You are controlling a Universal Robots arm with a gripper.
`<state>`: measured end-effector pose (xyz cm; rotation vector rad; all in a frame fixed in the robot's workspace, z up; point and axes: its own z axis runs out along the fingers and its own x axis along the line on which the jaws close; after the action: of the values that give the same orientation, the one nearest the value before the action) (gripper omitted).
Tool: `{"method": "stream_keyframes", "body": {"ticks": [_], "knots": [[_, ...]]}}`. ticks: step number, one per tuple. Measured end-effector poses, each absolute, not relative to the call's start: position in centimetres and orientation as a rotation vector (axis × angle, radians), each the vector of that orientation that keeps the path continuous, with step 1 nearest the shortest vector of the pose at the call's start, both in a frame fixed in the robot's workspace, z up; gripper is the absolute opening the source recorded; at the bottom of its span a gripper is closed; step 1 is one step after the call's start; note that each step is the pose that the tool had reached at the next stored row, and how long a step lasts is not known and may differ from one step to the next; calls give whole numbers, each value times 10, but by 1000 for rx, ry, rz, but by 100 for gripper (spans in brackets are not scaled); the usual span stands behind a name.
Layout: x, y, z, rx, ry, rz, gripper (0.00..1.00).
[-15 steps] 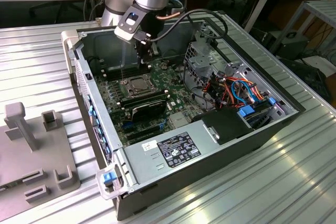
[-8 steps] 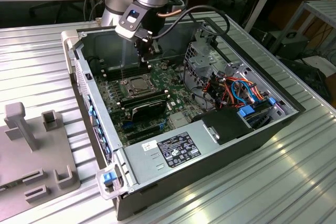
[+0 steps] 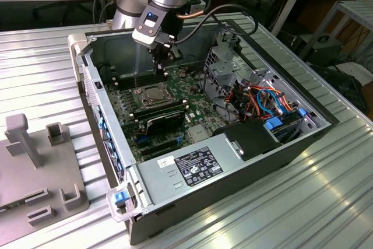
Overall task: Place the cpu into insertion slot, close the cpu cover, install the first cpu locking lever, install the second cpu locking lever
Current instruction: 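Install the first cpu locking lever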
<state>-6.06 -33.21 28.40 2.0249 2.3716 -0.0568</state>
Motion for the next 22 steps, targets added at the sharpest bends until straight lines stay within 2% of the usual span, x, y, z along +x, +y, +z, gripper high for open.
{"method": "stream_keyframes", "body": {"ticks": [13, 22], "knots": [[-61, -332, 293, 2011, 2380, -61, 11], [-61, -332, 289, 1711, 2598, -56, 11]]}}
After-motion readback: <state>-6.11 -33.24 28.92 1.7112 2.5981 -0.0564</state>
